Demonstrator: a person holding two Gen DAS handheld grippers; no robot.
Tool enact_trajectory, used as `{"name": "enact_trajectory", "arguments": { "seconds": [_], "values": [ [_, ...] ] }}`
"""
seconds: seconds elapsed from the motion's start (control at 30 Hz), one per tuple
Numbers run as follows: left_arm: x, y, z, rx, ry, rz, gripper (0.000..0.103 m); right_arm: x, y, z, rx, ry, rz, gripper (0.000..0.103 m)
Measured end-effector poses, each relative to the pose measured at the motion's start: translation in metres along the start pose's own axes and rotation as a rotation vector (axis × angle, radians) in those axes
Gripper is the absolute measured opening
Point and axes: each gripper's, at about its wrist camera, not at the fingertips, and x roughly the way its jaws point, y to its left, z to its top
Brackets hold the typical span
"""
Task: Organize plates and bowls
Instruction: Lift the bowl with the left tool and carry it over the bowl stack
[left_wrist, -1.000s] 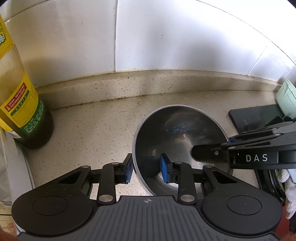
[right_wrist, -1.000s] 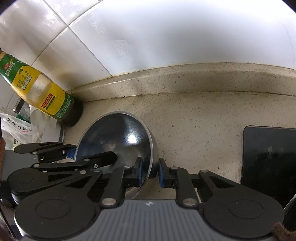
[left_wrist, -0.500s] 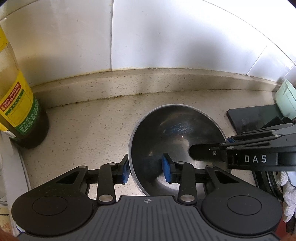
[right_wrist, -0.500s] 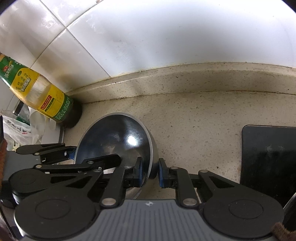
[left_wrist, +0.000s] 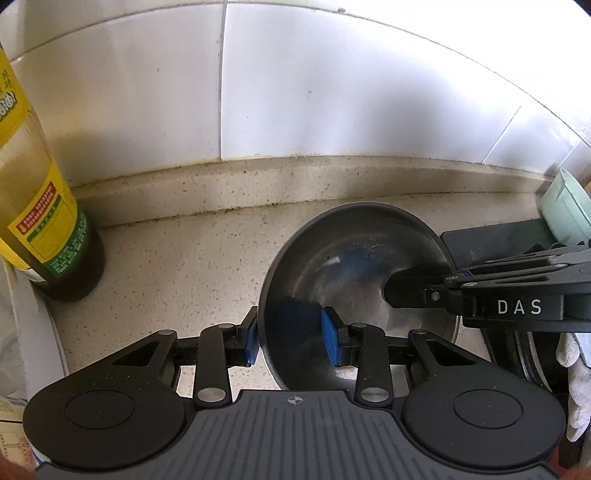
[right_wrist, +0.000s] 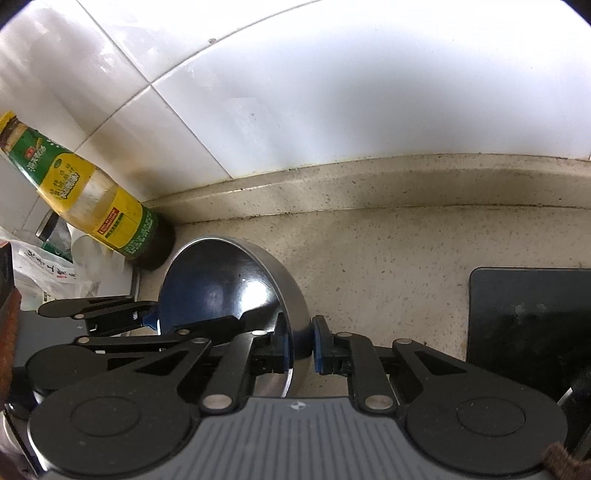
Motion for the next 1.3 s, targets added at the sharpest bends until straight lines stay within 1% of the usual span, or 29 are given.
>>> {"name": "enact_trajectory", "arguments": {
  "seconds": [0.33, 0.53, 0.73, 1.03, 1.23, 1.3],
  "values": [
    [-0.011, -0.002, 0.000, 0.003, -0.027, 0.002, 0.042, -0.013, 0.008, 0.002, -0.009, -0.024, -0.001, 0.013],
    [-0.028, -0.005, -0.002, 0.006, -0.056, 0.009, 0.042, -0.023, 0.015, 0.002, -0.020, -0.042, 0.002, 0.013],
    [-0.053, -0.007, -0.005, 0.011, -0.100, 0.016, 0.042, -0.043, 0.027, 0.000, -0.040, -0.071, 0.006, 0.013],
    [-0.105, -0.015, -0.017, 0.024, -0.183, 0.029, 0.042, -0.085, 0.055, -0.013, -0.087, -0.127, 0.014, 0.013],
    [-0.138, -0.019, -0.038, 0.029, -0.226, 0.033, 0.045, -0.113, 0.077, -0.031, -0.116, -0.150, 0.023, 0.013],
    [-0.145, -0.021, -0.049, 0.026, -0.233, 0.034, 0.048, -0.119, 0.085, -0.039, -0.122, -0.150, 0.027, 0.013]
  ]
}}
